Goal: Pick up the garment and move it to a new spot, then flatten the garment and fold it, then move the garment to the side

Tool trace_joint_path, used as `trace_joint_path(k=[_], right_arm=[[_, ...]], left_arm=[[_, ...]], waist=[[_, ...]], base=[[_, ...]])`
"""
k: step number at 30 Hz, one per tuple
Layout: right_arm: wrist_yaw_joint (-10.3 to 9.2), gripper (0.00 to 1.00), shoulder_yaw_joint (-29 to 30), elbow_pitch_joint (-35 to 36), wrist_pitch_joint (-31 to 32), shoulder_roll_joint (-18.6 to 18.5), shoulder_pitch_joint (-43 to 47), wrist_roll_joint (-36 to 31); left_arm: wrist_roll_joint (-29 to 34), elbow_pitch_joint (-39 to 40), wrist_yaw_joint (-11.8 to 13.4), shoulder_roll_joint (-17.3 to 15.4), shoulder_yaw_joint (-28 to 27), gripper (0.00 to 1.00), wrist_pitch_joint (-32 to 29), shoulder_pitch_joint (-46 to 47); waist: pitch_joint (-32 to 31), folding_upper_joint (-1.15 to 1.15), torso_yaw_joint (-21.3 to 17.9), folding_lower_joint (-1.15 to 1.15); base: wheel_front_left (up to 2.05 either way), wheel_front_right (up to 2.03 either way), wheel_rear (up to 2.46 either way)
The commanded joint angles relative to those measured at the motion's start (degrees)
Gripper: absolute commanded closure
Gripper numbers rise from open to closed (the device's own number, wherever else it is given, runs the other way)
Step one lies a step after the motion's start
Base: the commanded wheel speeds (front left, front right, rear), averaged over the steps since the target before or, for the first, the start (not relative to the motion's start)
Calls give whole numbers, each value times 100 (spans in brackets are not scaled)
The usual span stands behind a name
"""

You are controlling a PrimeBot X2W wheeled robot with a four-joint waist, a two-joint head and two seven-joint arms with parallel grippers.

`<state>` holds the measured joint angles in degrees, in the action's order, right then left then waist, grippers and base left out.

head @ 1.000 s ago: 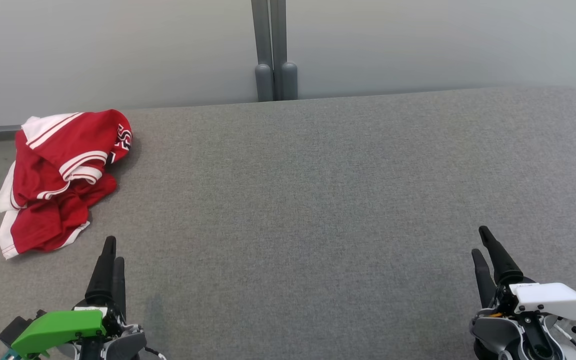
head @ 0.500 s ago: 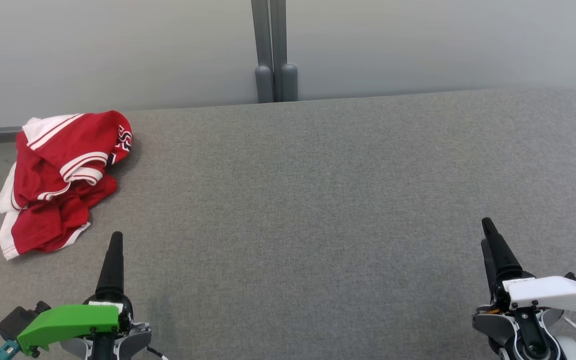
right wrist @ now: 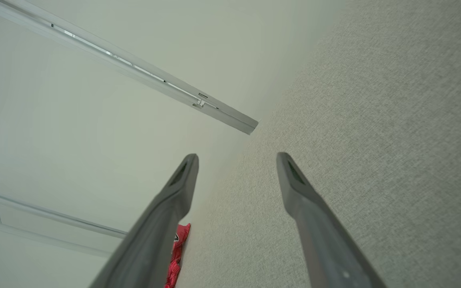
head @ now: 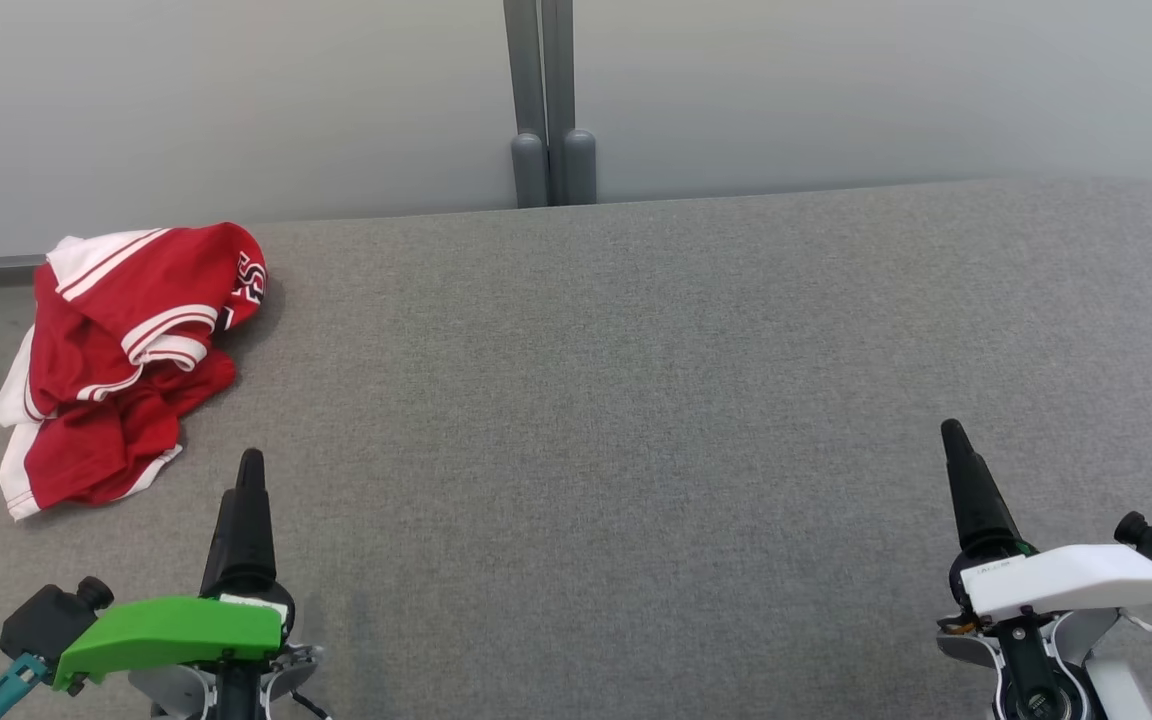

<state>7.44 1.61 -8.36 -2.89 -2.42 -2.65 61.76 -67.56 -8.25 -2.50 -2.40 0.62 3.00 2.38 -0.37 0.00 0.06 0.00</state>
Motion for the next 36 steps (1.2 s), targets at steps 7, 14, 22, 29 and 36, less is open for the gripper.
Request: trace_joint_path(k=[7, 14, 22, 29, 36], right_arm=[[4, 0, -181, 212, -183, -38, 38, -880], [4, 0, -301, 279, -306, -40, 68, -1532], [5, 0, -396, 305, -445, -44, 112, -2300], [4, 0, -453, 319, -550, -46, 136, -2781], [5, 0, -518, 321, -653, -47, 157, -3234]], left_arm=[[851, 180, 77, -40, 123, 0, 174, -33], [1509, 177, 107, -44, 145, 0, 297, -110], [2351, 182, 132, -47, 204, 0, 431, -185], [2985, 189, 137, -51, 278, 0, 539, -238], [3470, 186, 156, -54, 344, 0, 644, -283]], waist=[[-11, 0, 8, 0], [-21, 0, 14, 0], [-29, 0, 23, 0], [-36, 0, 27, 0], [-44, 0, 31, 0]], base=[[0, 0, 0], [0, 0, 0], [0, 0, 0], [0, 0, 0], [0, 0, 0]])
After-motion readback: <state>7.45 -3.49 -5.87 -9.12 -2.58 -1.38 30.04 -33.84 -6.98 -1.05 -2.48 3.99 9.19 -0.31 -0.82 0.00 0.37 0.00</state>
